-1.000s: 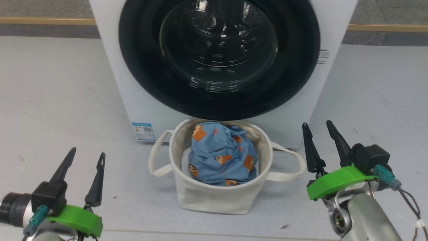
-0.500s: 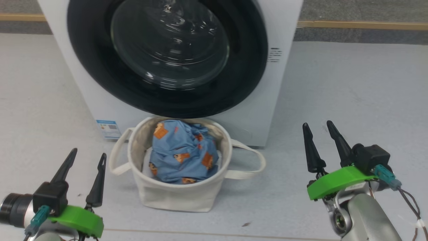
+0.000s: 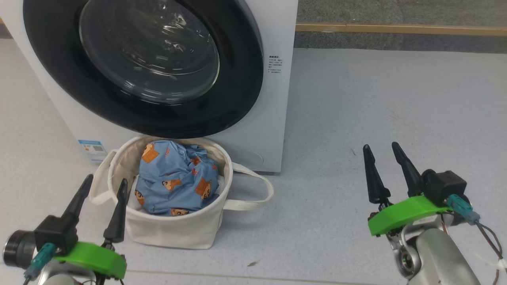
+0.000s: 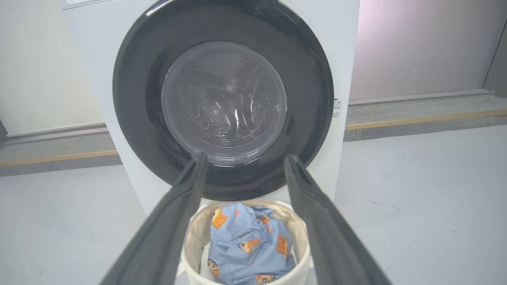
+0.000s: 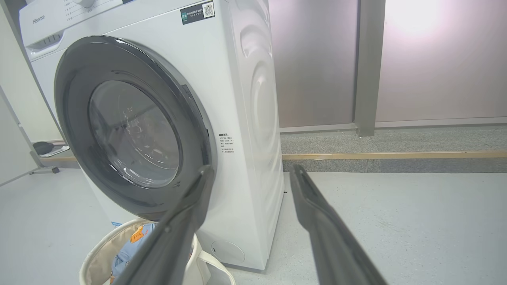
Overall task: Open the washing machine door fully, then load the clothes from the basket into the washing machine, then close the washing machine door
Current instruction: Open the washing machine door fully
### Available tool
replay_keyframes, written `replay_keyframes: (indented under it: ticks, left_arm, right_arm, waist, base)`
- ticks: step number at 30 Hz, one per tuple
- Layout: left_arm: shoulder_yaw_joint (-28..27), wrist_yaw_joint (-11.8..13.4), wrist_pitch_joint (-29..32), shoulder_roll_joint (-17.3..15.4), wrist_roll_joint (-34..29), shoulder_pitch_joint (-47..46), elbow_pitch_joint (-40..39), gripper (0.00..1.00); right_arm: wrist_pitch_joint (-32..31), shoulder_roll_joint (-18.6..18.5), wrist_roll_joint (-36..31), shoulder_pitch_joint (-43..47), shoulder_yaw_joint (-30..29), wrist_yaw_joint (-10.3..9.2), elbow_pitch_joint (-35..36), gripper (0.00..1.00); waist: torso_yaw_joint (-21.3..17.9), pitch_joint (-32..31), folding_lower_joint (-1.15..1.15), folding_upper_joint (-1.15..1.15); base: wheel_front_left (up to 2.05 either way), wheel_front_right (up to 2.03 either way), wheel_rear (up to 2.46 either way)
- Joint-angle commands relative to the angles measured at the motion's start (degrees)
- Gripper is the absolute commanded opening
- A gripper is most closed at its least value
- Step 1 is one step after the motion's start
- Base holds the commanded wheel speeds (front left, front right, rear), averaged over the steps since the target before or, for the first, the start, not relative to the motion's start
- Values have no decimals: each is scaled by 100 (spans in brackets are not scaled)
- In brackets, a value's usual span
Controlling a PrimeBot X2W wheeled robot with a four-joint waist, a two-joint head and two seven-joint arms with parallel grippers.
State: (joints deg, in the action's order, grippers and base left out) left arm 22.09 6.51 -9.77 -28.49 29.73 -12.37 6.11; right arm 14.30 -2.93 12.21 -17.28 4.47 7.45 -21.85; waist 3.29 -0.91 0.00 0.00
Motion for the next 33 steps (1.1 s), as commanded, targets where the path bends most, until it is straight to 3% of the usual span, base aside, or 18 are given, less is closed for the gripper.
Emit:
replay_keyframes:
  ticks: [1,25,33]
  left_arm:
    - [-342,4,-81,-190,58,-341,-142,100]
    - [-278,-321,-296,-83,363,-274,-222,100]
    - [-297,-329,-305,-61,451,-293,-268,100]
  right_arm:
    - [70,5,46,-252,129,3,173,100]
    - [70,5,197,-324,53,3,239,100]
    - [70,5,1287,-802,114,3,71,100]
  waist:
    - [-2,-1,0,0]
    - [-27,24,0,0]
    - [33,216,0,0]
  base:
    - [74,74,-148]
    - [11,11,-22]
    - [0,0,0]
